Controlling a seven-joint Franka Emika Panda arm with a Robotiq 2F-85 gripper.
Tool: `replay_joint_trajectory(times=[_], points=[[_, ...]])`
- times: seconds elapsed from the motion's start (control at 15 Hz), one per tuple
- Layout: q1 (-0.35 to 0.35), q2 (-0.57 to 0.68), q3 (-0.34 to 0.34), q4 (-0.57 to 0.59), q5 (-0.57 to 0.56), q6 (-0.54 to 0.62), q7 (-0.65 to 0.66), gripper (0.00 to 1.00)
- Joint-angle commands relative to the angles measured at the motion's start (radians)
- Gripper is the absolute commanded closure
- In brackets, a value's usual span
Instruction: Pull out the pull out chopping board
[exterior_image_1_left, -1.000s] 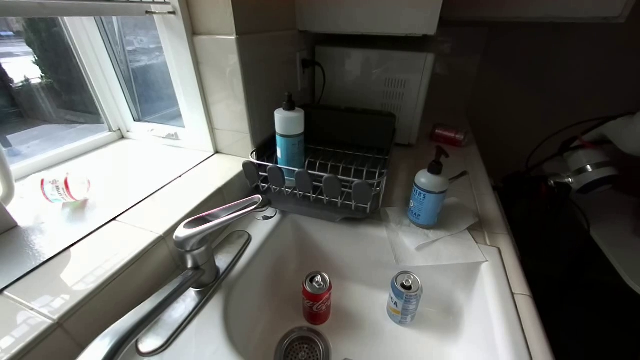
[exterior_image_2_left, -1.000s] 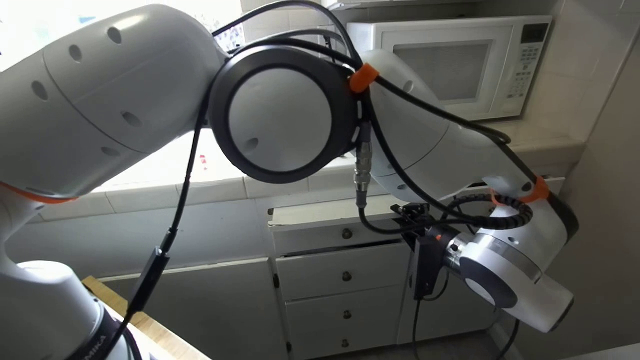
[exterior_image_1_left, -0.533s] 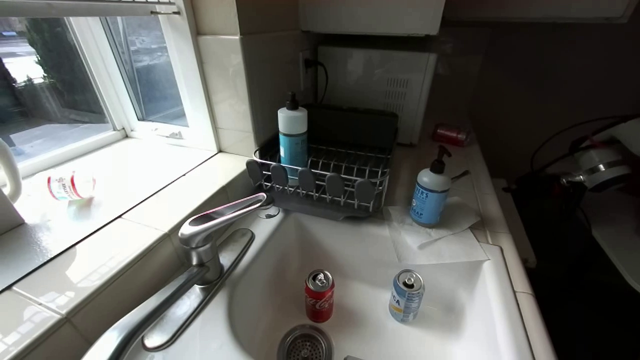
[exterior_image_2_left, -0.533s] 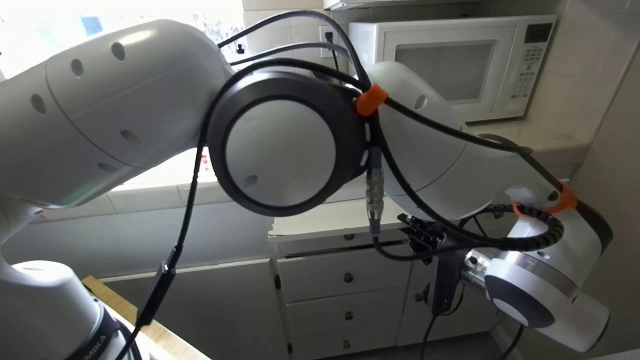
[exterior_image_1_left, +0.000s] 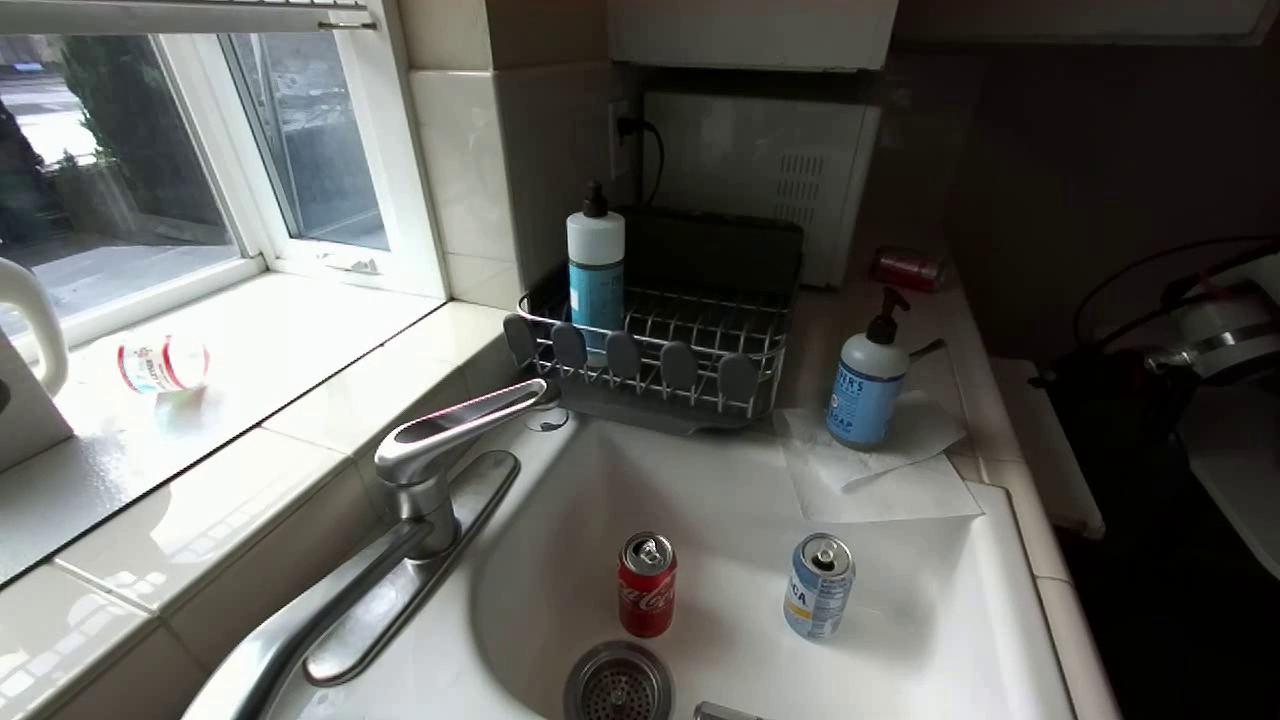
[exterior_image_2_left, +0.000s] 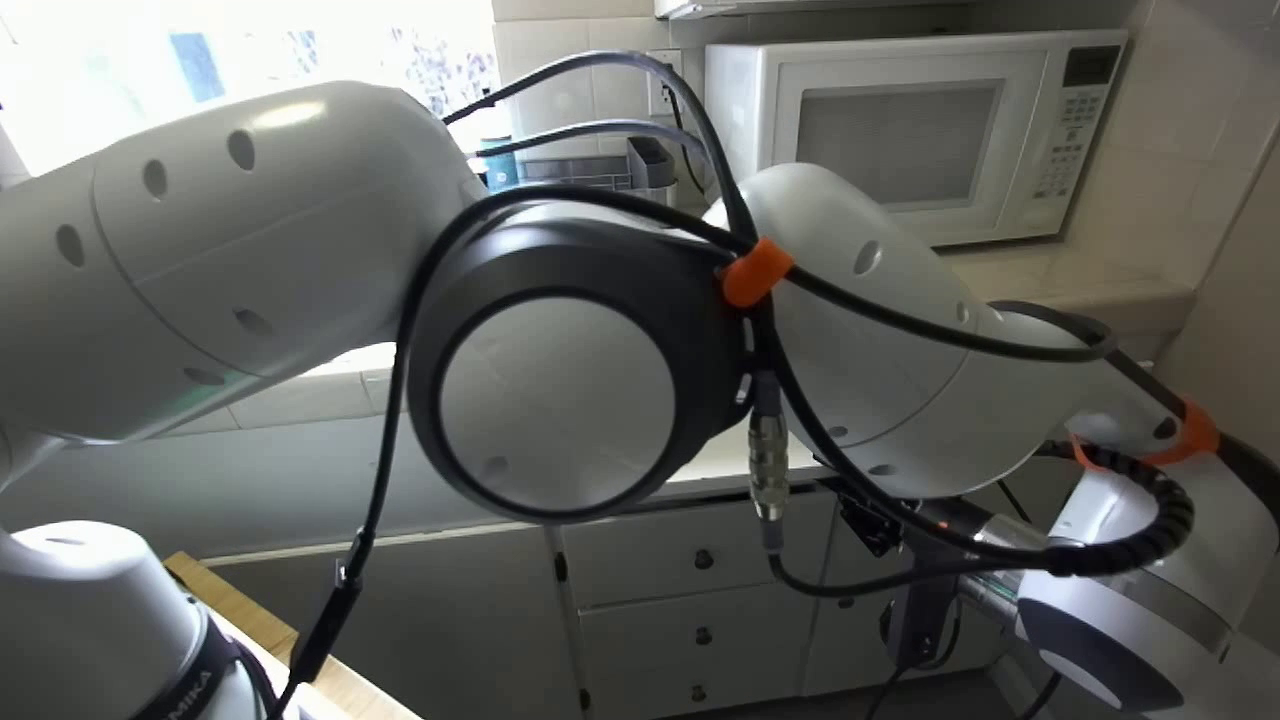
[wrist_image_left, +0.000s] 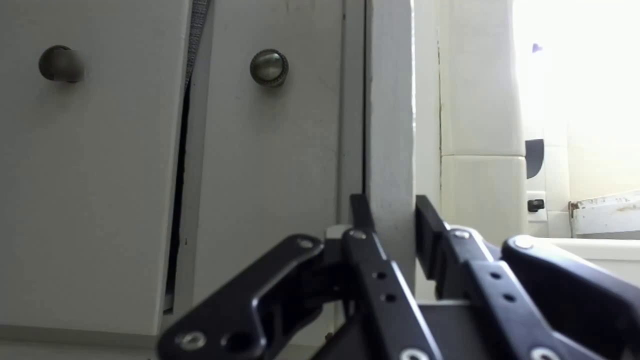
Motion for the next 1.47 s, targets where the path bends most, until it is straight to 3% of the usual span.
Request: replay_joint_trajectory(times=[0.0,0.4,0.47,0.67,0.73,0.93,1.07,1.13,1.4], points=[[-0.093,0.062,0.024,0.172,0.017,0.057,0.055,0.94],[-0.116,0.084,0.038,0.230,-0.012,0.072,0.076,0.94],[-0.121,0.089,0.045,0.238,-0.008,0.074,0.091,0.55],[-0.124,0.123,0.032,0.331,0.053,0.133,0.143,0.36],[-0.146,0.108,0.074,0.332,0.021,0.179,0.156,0.29],[-0.159,0.104,0.089,0.379,-0.039,0.212,0.229,0.05],[-0.158,0.104,0.094,0.410,-0.104,0.193,0.250,0.00],[-0.128,0.077,0.044,0.383,-0.104,0.165,0.226,0.00],[-0.062,-0.014,-0.019,0.304,-0.223,0.178,0.148,0.00]])
